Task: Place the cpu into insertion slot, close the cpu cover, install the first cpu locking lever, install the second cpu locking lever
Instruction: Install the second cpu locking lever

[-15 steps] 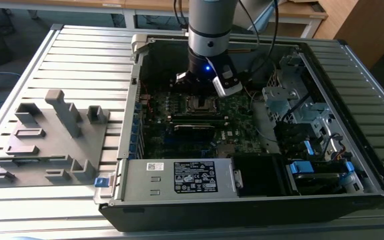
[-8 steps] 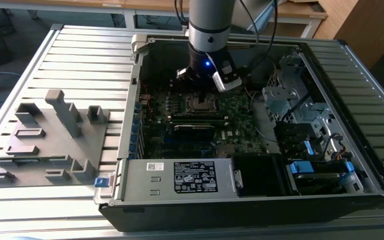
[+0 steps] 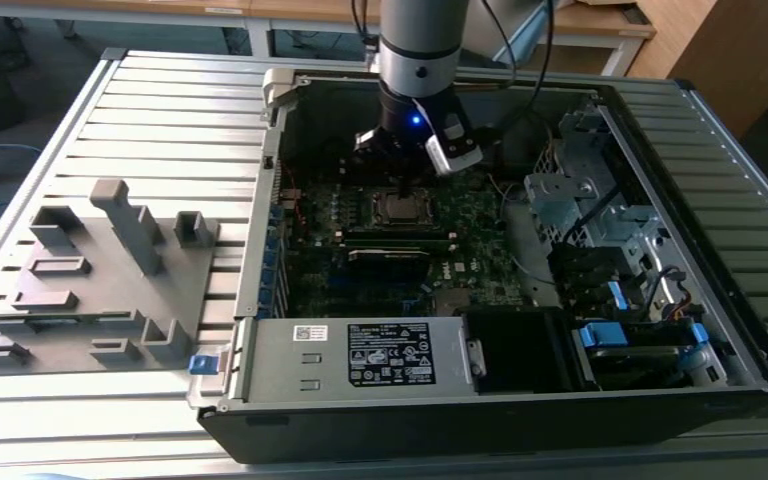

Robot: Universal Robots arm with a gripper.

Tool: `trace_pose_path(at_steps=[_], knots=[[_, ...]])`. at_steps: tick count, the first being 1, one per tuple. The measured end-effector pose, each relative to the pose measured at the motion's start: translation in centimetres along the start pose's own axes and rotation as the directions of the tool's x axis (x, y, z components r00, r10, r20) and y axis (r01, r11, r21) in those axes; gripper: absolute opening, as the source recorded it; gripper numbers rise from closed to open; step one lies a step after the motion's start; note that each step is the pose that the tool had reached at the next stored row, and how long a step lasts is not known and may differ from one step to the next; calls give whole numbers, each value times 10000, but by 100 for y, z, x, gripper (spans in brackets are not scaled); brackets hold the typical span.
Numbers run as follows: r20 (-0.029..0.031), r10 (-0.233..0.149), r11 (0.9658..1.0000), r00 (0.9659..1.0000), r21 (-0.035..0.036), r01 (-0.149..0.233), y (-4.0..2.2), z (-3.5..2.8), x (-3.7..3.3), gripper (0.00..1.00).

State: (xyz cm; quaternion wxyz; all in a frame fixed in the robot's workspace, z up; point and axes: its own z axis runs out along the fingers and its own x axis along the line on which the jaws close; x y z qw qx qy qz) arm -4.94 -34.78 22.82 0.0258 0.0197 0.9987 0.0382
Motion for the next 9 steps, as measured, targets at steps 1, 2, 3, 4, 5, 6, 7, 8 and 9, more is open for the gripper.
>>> trace_pose_path(at_steps=[1, 2, 3, 4, 5, 6, 7, 8, 9], knots=[[1, 0, 10000, 10000, 1, 0, 1, 2, -11, 11], [1, 0, 10000, 10000, 4, 0, 1, 3, -19, 11], [0, 0, 10000, 10000, 9, 0, 1, 2, -27, 11], [-1, -1, 10000, 10000, 10, 1, 1, 2, -29, 11], [0, 0, 10000, 10000, 11, 0, 1, 2, -30, 11], [0, 0, 10000, 10000, 10, 0, 1, 3, -32, 11], [0, 0, 10000, 10000, 9, 0, 2, 3, -35, 11], [1, 0, 10000, 10000, 9, 0, 2, 3, -35, 11], [0, 0, 10000, 10000, 10, 0, 2, 3, -35, 11]])
